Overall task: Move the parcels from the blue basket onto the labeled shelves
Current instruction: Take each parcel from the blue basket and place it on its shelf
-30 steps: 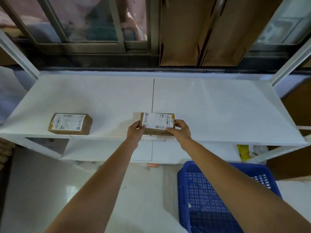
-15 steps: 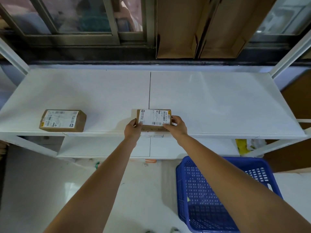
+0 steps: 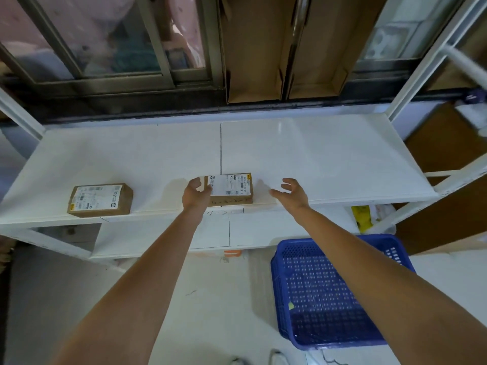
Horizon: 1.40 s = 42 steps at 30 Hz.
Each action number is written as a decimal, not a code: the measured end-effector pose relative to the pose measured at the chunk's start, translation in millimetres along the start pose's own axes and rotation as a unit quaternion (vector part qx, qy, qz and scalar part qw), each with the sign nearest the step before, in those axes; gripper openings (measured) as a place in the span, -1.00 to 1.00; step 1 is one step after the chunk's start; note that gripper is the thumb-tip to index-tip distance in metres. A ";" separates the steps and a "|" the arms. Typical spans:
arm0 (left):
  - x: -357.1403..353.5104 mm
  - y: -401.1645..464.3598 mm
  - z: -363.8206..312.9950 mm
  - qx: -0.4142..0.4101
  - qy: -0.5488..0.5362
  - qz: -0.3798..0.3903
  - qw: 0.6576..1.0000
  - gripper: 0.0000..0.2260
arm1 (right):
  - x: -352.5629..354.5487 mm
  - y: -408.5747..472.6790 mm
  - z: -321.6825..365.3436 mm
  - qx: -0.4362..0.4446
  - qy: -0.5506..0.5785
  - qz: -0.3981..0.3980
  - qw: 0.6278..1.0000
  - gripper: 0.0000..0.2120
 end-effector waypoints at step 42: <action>-538.4 -257.0 298.1 0.146 0.173 0.288 0.931 -0.72 | 337.5 49.5 -536.9 -0.125 -0.180 0.004 0.976 -0.58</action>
Point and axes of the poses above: each hand's wrist, its own y-axis towards the middle knuckle, its own x-axis out of the back of the hand, z = x × y, the point moved 2 cm from there along y, towards the middle knuckle, and after that the axes turned 6 degrees about -y, right-handed, at the moved point
